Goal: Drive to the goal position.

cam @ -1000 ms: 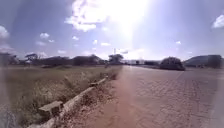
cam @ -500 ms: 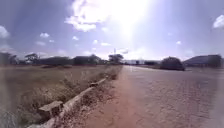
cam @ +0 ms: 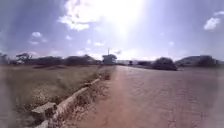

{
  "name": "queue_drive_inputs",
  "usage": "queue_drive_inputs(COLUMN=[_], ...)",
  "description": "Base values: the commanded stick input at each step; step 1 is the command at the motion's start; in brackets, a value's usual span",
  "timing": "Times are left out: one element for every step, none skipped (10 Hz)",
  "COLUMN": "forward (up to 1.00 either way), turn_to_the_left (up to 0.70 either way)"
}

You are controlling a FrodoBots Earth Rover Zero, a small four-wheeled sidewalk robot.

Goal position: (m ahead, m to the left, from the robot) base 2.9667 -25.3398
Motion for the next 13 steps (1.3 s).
queue_drive_inputs(forward=[0.00,0.00,0.00,0.00,0.00,0.00,0.00,0.00,0.00,0.00,0.00,0.00,0.00], turn_to_the_left=[-0.85,-0.85,-0.85,-0.85,-0.85,-0.85,-0.85,-0.85,-0.85,-0.85,-0.85,-0.85,-0.85])
